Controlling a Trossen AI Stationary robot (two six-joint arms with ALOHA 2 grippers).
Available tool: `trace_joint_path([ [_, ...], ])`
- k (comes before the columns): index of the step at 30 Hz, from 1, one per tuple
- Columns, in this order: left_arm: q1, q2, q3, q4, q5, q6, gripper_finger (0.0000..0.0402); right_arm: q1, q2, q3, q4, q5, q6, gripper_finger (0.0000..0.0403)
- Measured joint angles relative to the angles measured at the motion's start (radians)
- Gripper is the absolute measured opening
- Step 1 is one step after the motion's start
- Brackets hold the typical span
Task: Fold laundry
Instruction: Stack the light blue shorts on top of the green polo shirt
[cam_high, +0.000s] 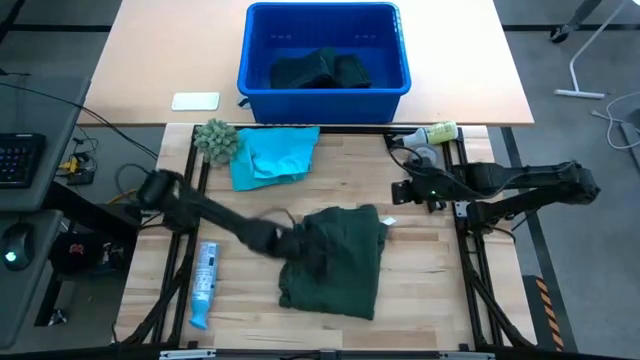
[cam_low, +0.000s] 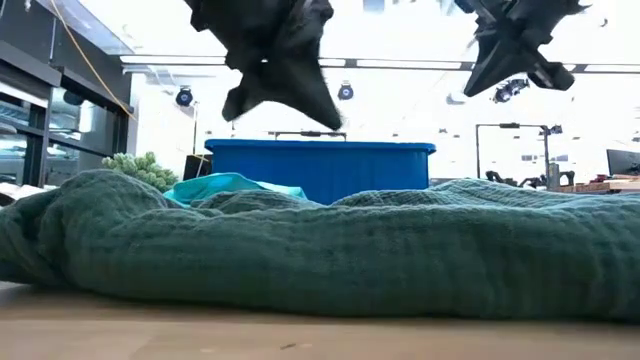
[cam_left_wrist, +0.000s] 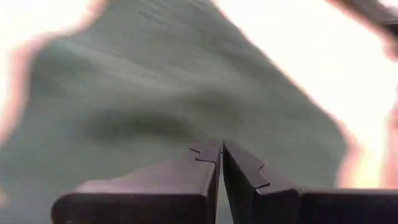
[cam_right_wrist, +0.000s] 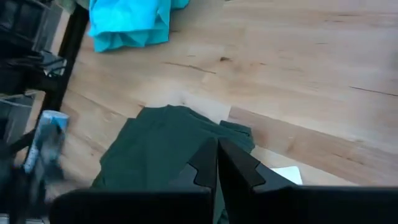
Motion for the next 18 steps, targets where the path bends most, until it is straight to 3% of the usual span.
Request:
trace_joint_path([
  [4, 0.175, -0.145, -0.018, -0.208, 0.014, 0.233, 0.0000, 0.016, 0.008, 0.000, 0.002, 0.015, 0.026, 0.0000],
  [9, 0.513, -0.242, -0.063, -0.322, 0.325, 0.402, 0.0001, 0.017, 0.044, 0.000, 0.010, 0.006, 0.012, 0.0000],
  [12, 0.712, -0.256, -0.025, -0.431, 0.446, 0.481, 0.0010, 0.012, 0.064, 0.000, 0.010, -0.001, -0.046, 0.0000],
  [15, 0.851, -0.249, 0.049, -0.548, 0.492, 0.612, 0.0037, -0.012, 0.080, 0.000, 0.009, -0.009, -0.125, 0.0000],
  [18, 0.937, -0.230, 0.135, -0.652, 0.463, 0.708, 0.0078, -0.043, 0.094, 0.000, 0.012, -0.055, -0.196, 0.0000],
])
